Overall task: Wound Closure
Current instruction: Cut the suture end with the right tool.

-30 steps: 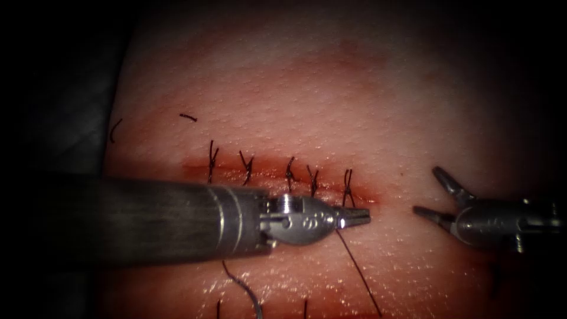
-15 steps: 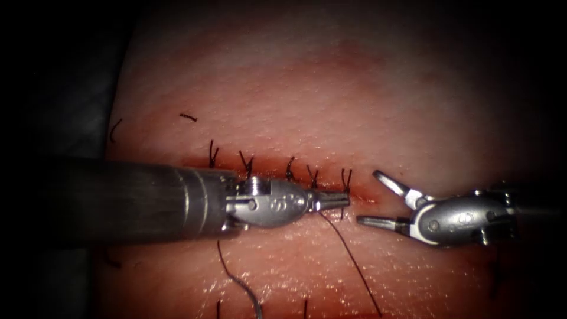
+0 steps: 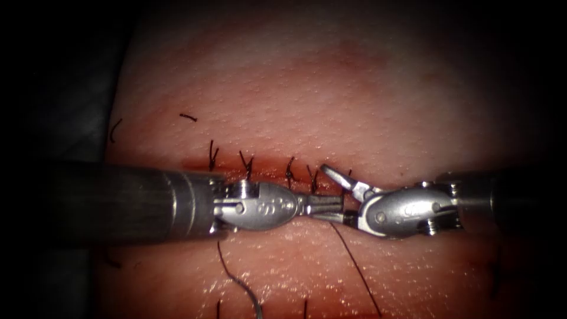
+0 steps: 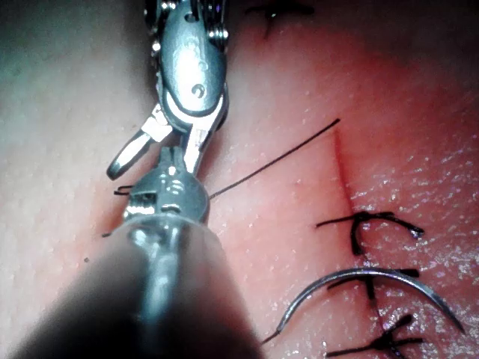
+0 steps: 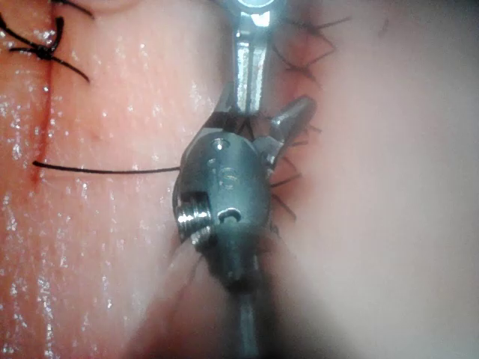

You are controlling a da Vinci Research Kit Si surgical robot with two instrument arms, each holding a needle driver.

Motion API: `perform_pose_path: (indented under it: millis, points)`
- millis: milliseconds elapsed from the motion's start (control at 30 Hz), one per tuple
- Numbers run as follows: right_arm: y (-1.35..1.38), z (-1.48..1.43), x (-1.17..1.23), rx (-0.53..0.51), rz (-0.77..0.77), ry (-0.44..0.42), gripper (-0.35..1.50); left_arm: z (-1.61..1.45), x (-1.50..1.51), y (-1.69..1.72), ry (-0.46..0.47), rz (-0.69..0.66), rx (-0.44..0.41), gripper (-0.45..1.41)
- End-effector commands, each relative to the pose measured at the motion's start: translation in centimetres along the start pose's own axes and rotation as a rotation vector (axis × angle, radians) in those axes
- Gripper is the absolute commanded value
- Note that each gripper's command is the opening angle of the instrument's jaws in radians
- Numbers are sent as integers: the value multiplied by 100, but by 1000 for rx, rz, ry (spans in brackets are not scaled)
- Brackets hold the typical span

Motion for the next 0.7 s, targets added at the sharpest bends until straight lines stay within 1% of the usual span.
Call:
perform_pose_path:
  millis: [33,267,500,700]
  points:
    - [-6,11,-1,-1,-8,1,145,8,-2,1,0,1,1,-45]
    - [-6,21,0,-5,-41,-8,143,11,-3,11,-3,10,4,-45]
    - [-9,31,-8,3,-68,-23,143,11,-2,12,0,11,2,-45]
    - [-15,39,-14,5,-76,-39,138,12,-3,16,-1,15,3,-45]
